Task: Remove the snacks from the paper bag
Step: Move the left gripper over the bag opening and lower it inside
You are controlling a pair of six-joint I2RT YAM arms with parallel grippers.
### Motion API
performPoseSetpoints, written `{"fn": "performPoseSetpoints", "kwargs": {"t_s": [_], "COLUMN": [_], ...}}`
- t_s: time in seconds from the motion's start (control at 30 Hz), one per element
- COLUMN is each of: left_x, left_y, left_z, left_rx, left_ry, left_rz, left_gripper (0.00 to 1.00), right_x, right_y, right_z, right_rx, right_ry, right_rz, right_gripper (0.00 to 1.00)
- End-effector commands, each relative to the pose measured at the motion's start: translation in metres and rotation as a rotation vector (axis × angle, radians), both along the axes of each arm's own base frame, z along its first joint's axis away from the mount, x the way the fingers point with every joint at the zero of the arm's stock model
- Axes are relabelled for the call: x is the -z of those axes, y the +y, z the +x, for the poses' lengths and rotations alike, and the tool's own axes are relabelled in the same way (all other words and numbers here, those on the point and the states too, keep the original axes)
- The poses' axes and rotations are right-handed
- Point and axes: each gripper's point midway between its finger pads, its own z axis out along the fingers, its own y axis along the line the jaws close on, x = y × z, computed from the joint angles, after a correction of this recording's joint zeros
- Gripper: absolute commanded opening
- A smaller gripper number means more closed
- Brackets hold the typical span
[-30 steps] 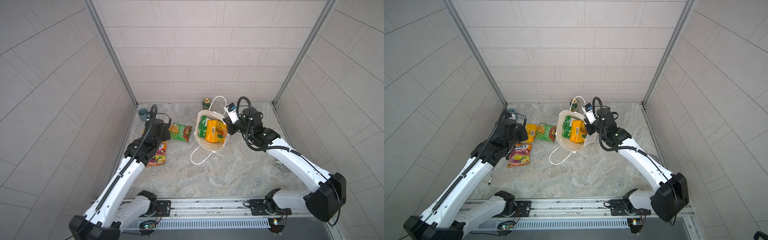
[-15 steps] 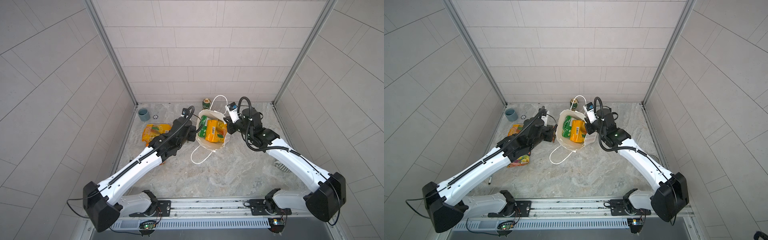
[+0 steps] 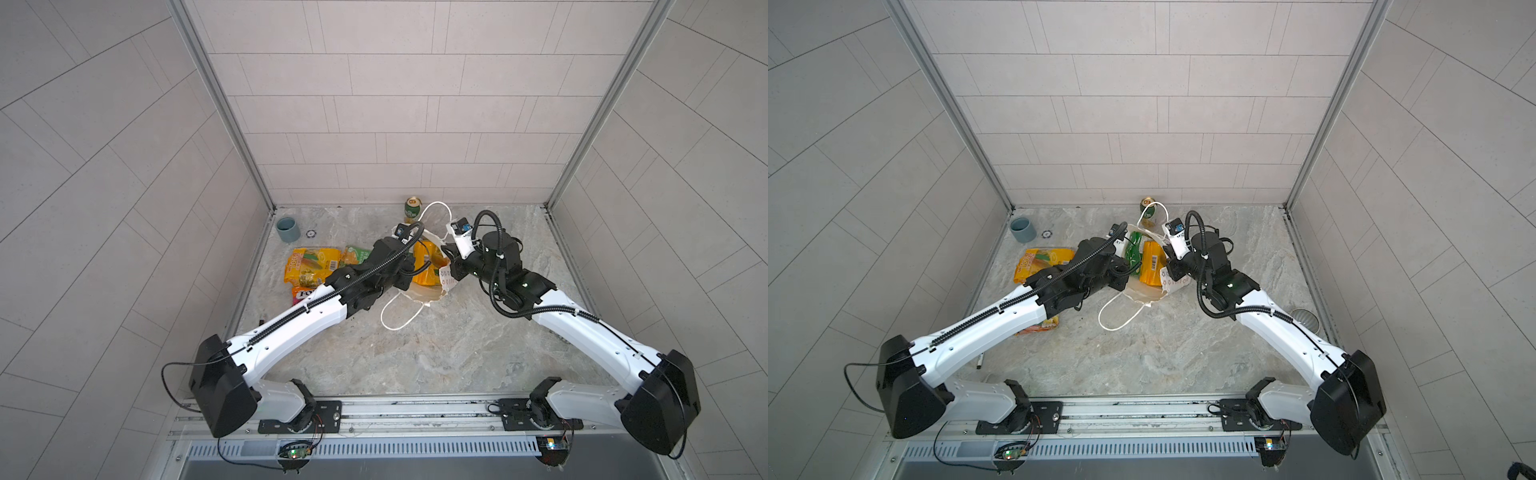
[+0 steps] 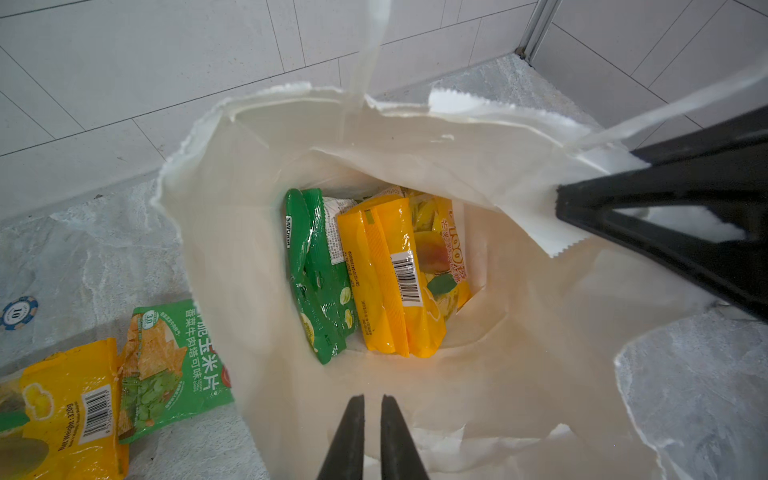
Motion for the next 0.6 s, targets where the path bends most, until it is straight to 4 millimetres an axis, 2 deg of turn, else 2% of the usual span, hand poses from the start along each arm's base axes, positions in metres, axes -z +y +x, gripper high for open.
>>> {"fn": "performPoseSetpoints", "kwargs": {"t_s": [0.0,0.1,0.23,0.57], "left_x": [-0.014,-0.006,0.013,0.053], "left_y": [-0.012,-0.018,-0.022,-0.012], "left_z": [0.005,0.007,0.013,0.028], "left_rx": [0.025,0.037,0.013,-0.149], "left_ry": [-0.032,-0.026,-0.001,0.0], "left_rz": [-0.03,-0.039,-0.035,-0.069], "left_gripper": [0.14,0.15,0.16,0.19], "right_x": [-0.019,-0.02,-0.011,-0.01], "right_y": [0.005,0.007,0.009,0.009], "right_z": [-0.015,-0.02,-0.018,-0.016], "right_rx": [-0.047,-0.072,-0.072,-0.065], "right_ry": [-0.069,-0.088,-0.068,-0.061], "right_rz": [0.03,0.051,0.041,0.045], "right_gripper": [0.0,0.0,0.0,0.0]}}
